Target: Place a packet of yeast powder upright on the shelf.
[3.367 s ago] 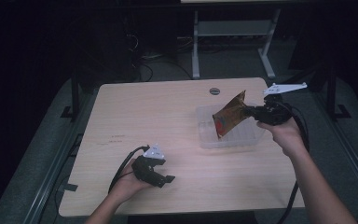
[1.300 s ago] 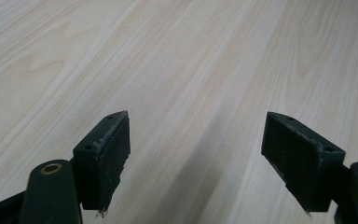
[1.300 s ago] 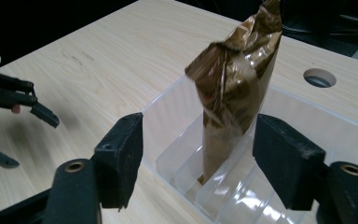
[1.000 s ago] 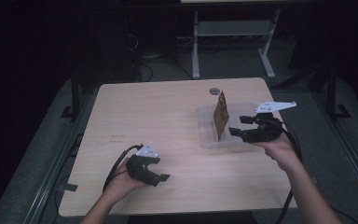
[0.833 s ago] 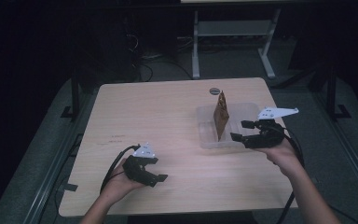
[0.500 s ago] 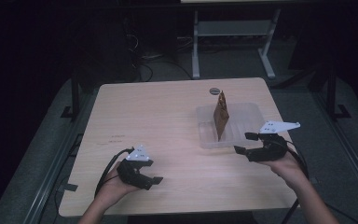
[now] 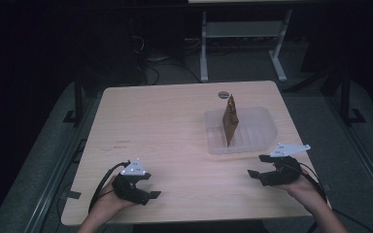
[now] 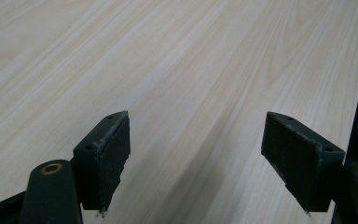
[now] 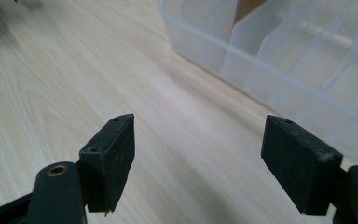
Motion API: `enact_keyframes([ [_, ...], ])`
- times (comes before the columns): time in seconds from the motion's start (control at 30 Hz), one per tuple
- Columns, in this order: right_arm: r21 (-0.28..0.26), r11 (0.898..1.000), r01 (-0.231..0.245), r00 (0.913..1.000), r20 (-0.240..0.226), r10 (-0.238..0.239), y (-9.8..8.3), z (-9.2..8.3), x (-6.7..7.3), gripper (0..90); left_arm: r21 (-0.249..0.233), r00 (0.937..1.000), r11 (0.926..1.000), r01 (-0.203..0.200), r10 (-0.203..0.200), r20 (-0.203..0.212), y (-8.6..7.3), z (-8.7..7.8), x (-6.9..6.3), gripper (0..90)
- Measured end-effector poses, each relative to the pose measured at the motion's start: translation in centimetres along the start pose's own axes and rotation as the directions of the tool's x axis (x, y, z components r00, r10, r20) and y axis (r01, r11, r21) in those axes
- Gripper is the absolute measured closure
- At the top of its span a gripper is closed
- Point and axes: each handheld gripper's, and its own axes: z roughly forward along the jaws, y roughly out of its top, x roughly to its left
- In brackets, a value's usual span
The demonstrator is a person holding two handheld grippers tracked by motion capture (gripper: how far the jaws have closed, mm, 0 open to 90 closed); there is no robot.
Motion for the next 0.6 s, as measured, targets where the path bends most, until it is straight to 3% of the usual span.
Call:
enact_keyframes([
  [0.07, 0.044, 0.999, 0.020, 0.9998, 0.001, -0.020, -0.8, 0.5, 0.1, 23.7, 0.022, 0.9996, 0.9994, -0.025, 0.026, -0.011, 0.0, 0.2, 0.3, 23.4],
  [0.23, 0.114, 0.991, 0.070, 0.9972, 0.017, -0.073, -1.6, 1.1, 0.2, 23.4, 0.023, 0.9997, 0.9995, -0.020, 0.020, -0.016, -0.2, 0.2, 0.7, 23.5],
  [0.4, 0.139, 0.988, 0.071, 0.9972, 0.014, -0.074, -1.9, 1.3, 0.1, 22.5, 0.023, 0.9996, 0.9996, -0.018, 0.019, -0.021, -0.4, 0.2, 0.8, 23.4],
  [0.6, 0.119, 0.991, 0.066, 0.9976, 0.013, -0.068, -1.8, 1.1, 0.0, 21.9, 0.028, 0.9996, 0.9994, -0.022, 0.022, -0.020, -0.3, 0.2, 0.8, 23.4],
])
